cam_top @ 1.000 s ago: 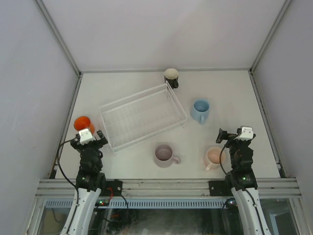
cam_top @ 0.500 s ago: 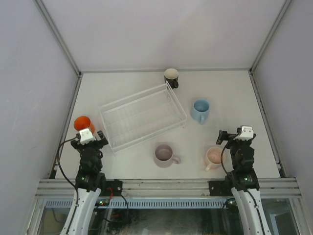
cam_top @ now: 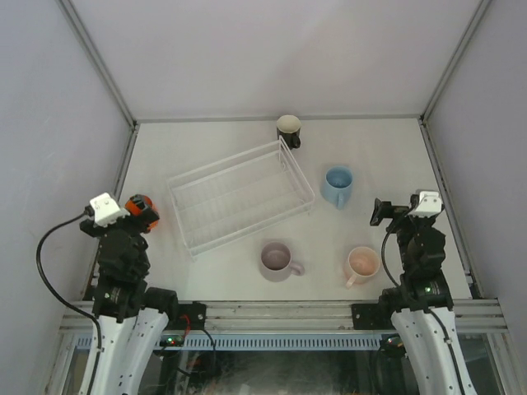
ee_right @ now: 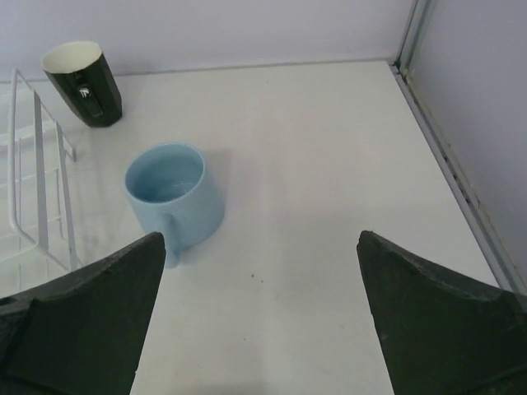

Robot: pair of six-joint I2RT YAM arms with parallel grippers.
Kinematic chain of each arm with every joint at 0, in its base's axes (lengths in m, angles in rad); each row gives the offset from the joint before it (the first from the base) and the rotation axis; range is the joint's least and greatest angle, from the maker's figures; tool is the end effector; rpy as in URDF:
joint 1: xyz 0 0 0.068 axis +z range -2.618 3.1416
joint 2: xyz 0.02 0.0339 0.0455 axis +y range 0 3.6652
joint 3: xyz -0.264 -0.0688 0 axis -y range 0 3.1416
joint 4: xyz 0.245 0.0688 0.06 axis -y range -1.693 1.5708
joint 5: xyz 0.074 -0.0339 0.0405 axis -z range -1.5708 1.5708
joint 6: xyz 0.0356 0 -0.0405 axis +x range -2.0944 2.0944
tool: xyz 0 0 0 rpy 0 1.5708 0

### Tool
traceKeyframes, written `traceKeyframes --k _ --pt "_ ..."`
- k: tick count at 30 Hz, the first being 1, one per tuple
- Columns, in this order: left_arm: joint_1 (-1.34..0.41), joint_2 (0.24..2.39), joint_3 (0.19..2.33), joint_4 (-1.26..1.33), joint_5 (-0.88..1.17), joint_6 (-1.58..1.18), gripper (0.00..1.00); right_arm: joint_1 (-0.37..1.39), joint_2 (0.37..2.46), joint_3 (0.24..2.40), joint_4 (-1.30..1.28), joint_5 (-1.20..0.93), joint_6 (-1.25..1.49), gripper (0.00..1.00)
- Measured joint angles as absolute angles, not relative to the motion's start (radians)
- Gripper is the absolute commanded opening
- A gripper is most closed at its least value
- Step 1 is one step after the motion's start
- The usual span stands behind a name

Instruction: Load the cups into the dish rack

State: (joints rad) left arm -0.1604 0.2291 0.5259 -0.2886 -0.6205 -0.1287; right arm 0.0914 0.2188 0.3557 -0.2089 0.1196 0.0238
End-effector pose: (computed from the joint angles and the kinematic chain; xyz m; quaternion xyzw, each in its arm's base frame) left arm 0.0848 0.0072 0.3033 -0.2061 0.6739 0.1154 0.7000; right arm 0.1058 0.0054 0.2558 0.0160 0.7317 -0.0045 0.6814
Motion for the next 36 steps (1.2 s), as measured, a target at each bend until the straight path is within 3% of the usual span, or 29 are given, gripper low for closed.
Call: traceKeyframes --k 11,17,25,31,36 --pt "-0.146 0.556 0.839 -0.510 -0.701 -0.204 1.00 0.071 0.628 0.779 -0.405 0.218 0.245 1.00" --pt "0.094 0.841 1.023 -0.671 -0.506 -0.314 1.00 0.045 0.664 0.844 -0.455 0.057 0.324 1.00" --pt "0.192 0.961 1.029 -0.728 -0.383 -0.347 1.00 0.050 0.809 0.914 -0.478 -0.182 0.415 1.00" --pt "0.423 1.119 1.047 -0.772 -0.263 -0.348 0.94 0.120 1.057 1.104 -0.526 -0.262 0.391 0.90" --pt "0.537 1.098 1.021 -0.782 -0.195 -0.347 0.90 0.141 1.071 1.116 -0.579 -0.315 0.384 0.87"
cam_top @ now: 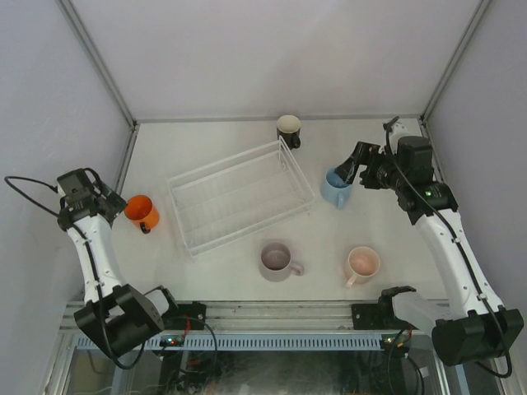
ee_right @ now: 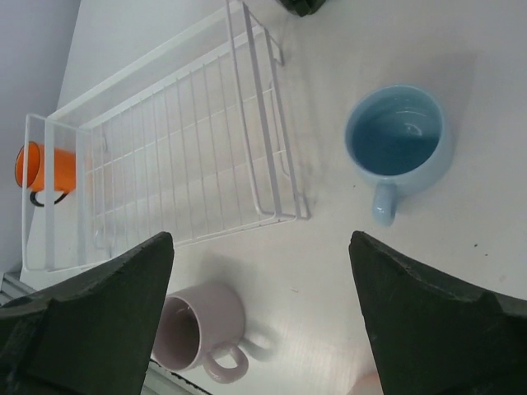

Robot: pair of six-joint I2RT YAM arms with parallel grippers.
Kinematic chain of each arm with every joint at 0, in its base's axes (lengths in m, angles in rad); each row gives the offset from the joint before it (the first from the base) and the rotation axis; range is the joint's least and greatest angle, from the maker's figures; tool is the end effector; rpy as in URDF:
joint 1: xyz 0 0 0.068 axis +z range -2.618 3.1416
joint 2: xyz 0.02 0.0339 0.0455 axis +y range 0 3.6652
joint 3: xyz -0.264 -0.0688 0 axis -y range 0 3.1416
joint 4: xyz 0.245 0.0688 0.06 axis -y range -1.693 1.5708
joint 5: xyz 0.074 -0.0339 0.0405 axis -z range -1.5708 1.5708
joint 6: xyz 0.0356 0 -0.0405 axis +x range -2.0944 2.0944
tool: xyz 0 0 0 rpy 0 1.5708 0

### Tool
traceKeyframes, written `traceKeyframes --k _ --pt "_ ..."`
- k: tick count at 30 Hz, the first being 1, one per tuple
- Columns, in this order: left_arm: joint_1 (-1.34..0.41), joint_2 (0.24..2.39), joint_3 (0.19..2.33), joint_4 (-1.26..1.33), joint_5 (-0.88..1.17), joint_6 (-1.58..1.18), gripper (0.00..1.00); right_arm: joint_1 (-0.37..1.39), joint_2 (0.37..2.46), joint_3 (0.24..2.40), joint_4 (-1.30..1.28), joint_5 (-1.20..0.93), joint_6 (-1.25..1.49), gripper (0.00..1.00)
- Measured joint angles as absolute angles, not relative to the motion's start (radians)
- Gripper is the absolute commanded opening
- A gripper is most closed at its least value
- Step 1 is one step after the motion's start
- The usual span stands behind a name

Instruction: Load the cups into the dish rack

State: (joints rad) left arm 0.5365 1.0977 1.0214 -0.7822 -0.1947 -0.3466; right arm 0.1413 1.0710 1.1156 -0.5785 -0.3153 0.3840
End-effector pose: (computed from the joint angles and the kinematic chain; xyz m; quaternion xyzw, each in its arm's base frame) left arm 0.1854 0.1182 0.3072 -0.4293 0.8289 0.1236 0.3368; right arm 0.2246 0.0431 0.3612 0.0266 0.8609 0.2588 0.4372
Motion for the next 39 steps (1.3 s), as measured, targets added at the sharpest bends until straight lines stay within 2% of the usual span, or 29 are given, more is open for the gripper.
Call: traceKeyframes --k 10,13,18,27,31,36,39 --pt "0.554 1.199 1.021 -0.774 -0.115 -0.333 0.79 0.191 1.078 1.129 -0.589 -0.398 0.385 0.83" --pt "0.554 1.256 1.021 -0.756 -0.097 -0.329 0.73 0.201 1.087 1.138 -0.590 -0.404 0.387 0.81" --pt "0.555 1.352 1.023 -0.715 -0.066 -0.321 0.63 0.214 1.089 1.138 -0.598 -0.397 0.393 0.78" --pt "0.555 1.508 1.060 -0.667 -0.038 -0.297 0.54 0.273 1.083 1.138 -0.609 -0.327 0.411 0.76" --pt "0.555 1.560 1.092 -0.654 -0.022 -0.295 0.42 0.291 1.058 1.138 -0.622 -0.289 0.425 0.76" --pt "0.551 1.597 1.118 -0.635 0.005 -0.295 0.34 0.299 1.024 1.136 -0.635 -0.244 0.440 0.75" --pt "0.541 1.620 1.134 -0.628 0.009 -0.294 0.24 0.302 1.000 1.121 -0.641 -0.219 0.453 0.75"
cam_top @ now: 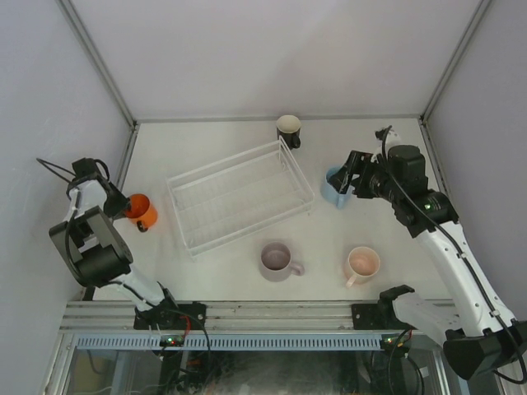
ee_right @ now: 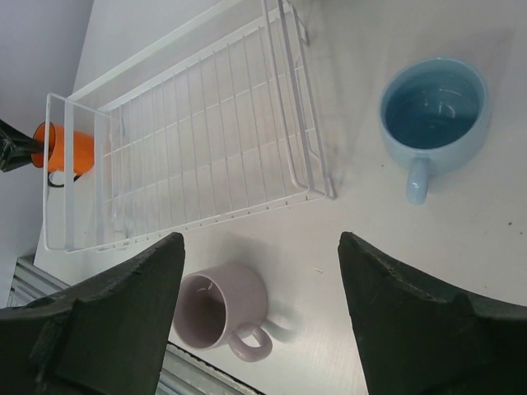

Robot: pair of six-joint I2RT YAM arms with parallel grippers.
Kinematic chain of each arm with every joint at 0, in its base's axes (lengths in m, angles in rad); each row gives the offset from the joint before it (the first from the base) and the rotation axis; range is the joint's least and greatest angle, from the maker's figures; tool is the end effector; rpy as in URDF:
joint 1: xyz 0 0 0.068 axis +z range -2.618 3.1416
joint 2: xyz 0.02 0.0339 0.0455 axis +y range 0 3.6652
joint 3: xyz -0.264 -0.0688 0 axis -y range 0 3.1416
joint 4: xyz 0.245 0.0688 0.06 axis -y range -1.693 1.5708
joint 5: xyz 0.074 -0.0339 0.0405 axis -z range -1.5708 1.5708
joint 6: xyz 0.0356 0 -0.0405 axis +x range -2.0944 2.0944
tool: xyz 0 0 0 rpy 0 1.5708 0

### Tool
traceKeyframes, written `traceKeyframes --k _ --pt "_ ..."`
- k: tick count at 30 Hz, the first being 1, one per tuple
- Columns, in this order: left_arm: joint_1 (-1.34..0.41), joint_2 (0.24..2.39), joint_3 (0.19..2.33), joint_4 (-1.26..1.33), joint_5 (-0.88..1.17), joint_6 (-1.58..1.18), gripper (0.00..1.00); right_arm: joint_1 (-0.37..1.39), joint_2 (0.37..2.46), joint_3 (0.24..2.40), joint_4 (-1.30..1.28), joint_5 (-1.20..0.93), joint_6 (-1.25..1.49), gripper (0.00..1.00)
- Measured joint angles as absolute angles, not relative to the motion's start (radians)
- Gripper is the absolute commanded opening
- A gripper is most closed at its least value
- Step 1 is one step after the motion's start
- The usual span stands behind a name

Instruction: Load the cups into the dish rack

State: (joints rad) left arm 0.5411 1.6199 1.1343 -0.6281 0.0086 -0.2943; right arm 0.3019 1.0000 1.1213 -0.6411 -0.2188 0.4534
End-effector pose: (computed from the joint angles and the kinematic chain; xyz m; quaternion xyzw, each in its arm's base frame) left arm 0.2796 0.1677 0.2175 -0.3942 0.8906 0.0237 0.2254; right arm 0.1960 0.0691 0.3708 0.0105 0.8616 0.2717 0.4287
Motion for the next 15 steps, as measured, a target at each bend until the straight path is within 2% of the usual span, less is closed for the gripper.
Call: traceKeyframes --k 5,15 --pt "0.516 1.649 1.145 -0.614 0.003 -0.286 0.01 0.304 0.967 1.094 -0.657 -0.192 0.471 0.74" --pt "0.466 1.648 1.147 -0.594 0.084 -0.304 0.00 0.304 0.911 1.089 -0.680 -0.212 0.496 0.72"
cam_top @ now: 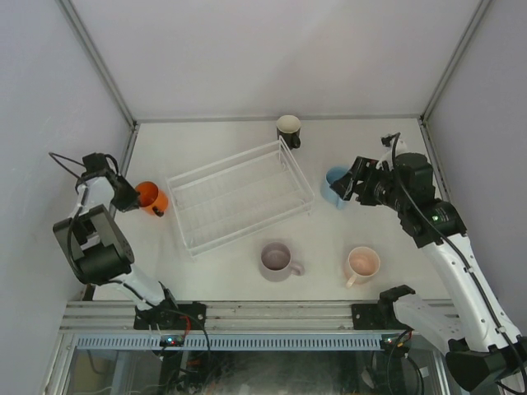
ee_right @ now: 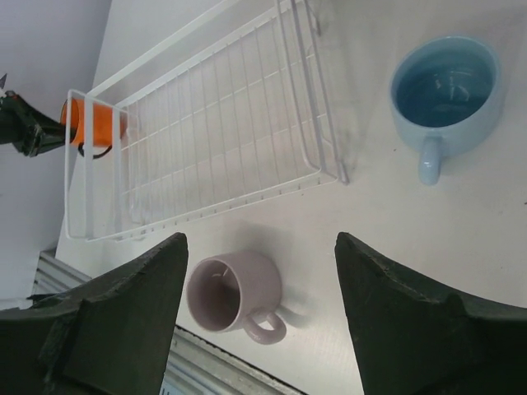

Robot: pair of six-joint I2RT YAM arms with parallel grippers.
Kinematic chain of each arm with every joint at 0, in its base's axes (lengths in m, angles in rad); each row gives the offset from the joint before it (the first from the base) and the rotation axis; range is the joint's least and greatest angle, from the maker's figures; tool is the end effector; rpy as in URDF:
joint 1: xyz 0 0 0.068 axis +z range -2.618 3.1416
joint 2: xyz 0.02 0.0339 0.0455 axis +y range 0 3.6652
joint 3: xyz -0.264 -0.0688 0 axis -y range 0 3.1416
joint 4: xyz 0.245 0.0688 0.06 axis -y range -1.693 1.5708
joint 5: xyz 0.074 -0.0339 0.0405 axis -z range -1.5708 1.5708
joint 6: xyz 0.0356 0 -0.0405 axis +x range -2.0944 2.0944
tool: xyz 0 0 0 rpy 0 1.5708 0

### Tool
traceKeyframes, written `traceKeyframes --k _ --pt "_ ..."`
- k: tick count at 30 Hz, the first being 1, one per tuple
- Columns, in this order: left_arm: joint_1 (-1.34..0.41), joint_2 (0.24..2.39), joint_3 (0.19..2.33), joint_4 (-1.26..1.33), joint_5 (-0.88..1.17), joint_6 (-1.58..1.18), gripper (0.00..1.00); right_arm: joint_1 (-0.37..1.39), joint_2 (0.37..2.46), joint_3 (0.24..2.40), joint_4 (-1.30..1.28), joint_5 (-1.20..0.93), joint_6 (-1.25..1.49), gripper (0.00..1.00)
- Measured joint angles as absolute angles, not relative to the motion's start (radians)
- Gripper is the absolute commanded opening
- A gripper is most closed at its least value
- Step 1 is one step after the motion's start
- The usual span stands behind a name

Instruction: Load the cups into the dish rack

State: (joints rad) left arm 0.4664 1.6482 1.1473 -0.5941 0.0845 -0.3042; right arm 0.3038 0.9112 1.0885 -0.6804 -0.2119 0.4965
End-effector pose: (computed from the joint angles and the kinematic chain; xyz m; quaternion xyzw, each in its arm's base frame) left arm 0.2999 0.1476 0.2144 -0.3557 0.9035 -0.0218 0.2380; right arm 0.1734 0.0622 0.3719 0.0288 0.8572 0.2810 0.4306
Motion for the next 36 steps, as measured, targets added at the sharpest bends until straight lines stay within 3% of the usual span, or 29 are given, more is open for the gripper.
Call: traceKeyframes --k 20,30,36 --pt "0.418 1.166 1.166 -0.569 0.456 -0.553 0.00 0.314 1.009 1.176 -0.659 -0.614 0.719 0.71" --pt "0.212 1.089 1.165 -0.466 0.475 -0.794 0.00 0.438 1.140 1.169 -0.281 -0.748 1.004 0.71" --pt "0.010 1.039 1.114 -0.213 0.475 -1.014 0.00 0.498 1.236 1.139 -0.037 -0.754 1.173 0.62"
